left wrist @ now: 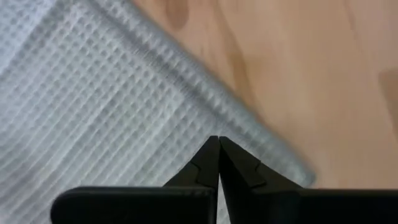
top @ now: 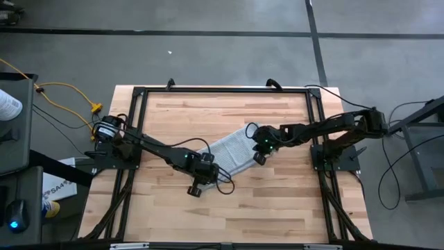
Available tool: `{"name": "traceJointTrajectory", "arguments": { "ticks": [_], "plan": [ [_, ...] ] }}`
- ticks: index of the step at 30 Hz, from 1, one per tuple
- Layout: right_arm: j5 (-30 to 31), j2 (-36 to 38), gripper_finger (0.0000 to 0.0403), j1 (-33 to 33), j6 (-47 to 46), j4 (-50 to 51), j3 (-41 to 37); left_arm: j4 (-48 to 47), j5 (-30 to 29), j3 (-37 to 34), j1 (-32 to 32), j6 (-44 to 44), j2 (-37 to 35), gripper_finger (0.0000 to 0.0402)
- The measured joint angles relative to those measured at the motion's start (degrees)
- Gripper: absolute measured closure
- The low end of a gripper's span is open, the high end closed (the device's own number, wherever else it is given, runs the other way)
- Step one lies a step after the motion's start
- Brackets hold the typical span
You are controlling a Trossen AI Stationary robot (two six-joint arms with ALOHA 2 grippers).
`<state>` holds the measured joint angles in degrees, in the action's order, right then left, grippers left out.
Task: Fold microfiber towels
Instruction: Fold the gray microfiber towel
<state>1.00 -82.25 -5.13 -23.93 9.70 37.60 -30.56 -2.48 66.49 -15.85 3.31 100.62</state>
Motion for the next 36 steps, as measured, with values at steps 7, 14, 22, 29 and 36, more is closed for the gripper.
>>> {"name": "traceJointTrajectory", "arguments": {
  "ticks": [7,14,22,29,36],
  "plan": [
    [3.7,6.3,0.0400,-2.8,-5.5,7.5,0.0,-5.5,-2.6,3.9,3.3,11.9,-0.1,0.0388],
    [4.4,8.3,0.0400,-2.7,-8.0,11.6,0.0,-5.7,7.5,4.3,9.9,14.2,-0.1,0.0387],
    [-1.0,7.9,0.0400,-1.3,-11.5,9.5,0.0,-8.4,4.5,3.3,11.8,21.5,-0.1,0.0387],
    [3.3,7.8,0.0400,2.5,-15.2,7.5,0.0,-9.0,13.5,3.2,18.4,24.7,-0.1,0.0387],
    [3.6,5.7,0.0400,2.3,-15.6,7.9,0.0,-9.0,16.5,-0.2,19.6,26.4,-0.2,0.0387]
  ]
}}
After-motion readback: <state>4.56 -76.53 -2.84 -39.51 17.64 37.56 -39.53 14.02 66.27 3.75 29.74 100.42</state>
